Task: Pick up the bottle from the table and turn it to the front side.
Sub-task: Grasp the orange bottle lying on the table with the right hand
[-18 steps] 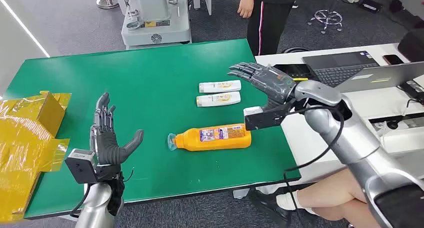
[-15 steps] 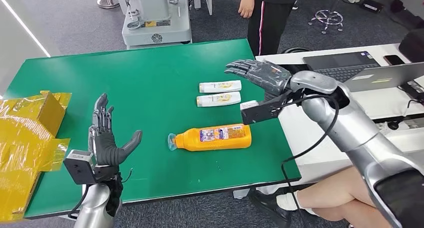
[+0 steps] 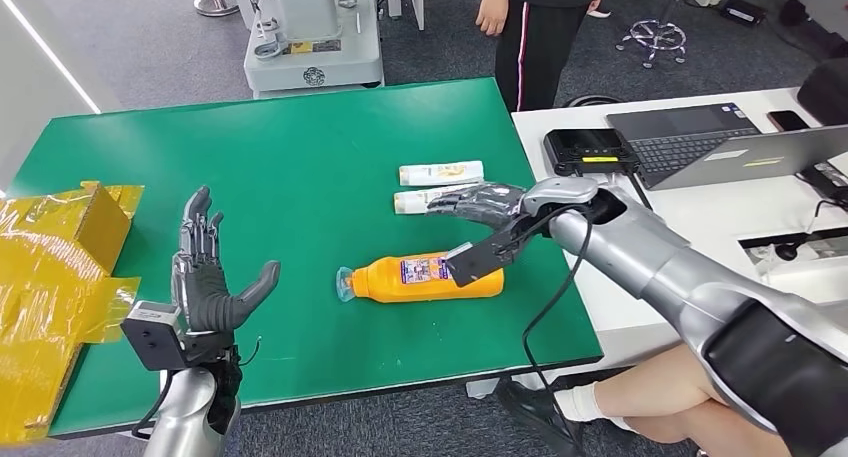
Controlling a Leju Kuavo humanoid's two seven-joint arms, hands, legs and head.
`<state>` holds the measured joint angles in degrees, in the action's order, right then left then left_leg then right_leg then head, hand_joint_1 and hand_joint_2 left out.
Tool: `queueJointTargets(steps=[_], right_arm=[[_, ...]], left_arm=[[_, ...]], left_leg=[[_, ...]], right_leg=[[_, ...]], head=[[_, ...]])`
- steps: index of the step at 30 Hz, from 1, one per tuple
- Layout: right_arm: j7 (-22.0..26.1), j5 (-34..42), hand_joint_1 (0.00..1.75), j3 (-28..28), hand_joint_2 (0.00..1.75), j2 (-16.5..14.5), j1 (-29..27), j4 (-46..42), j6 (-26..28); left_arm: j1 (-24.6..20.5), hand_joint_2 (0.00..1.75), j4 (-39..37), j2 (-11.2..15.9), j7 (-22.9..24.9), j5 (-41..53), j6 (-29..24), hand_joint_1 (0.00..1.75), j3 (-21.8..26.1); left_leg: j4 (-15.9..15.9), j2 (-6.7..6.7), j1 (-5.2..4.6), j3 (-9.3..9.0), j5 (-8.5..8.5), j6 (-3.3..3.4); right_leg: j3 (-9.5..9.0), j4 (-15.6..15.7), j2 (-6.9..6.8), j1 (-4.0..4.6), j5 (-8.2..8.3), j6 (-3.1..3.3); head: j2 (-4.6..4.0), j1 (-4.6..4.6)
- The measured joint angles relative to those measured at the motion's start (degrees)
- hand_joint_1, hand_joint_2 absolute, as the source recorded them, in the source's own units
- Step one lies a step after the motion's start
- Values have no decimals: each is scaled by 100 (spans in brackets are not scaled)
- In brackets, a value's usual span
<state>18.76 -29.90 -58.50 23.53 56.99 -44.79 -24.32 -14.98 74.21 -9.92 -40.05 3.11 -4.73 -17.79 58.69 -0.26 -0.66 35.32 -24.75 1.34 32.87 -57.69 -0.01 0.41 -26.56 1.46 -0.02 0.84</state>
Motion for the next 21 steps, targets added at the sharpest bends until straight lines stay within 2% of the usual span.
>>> queueJointTargets(steps=[8, 15, 21], right_arm=[[56, -71, 0, -678, 175, -492, 261, 813, -115], [76, -60, 0, -923, 175, -636, 331, 1089, -116], [108, 50, 0, -1101, 175, -694, 417, 1233, -239]], left_arm=[[103, 175, 203, 18, -2, -169, 108, 0, 14], [122, 175, 242, 52, -2, -204, 110, 0, 17], [227, 175, 376, 70, -2, -498, 438, 0, 74]], left_leg=[[1, -8, 1, 0, 1, 1], [1, -8, 0, 0, 1, 1], [1, -7, -1, 0, 1, 1]], right_leg=[[0, 0, -8, 0, -1, 0], [0, 0, -8, -1, -1, -1], [0, 0, -7, -1, -1, -1]], head=[[0, -1], [0, 0], [0, 1]])
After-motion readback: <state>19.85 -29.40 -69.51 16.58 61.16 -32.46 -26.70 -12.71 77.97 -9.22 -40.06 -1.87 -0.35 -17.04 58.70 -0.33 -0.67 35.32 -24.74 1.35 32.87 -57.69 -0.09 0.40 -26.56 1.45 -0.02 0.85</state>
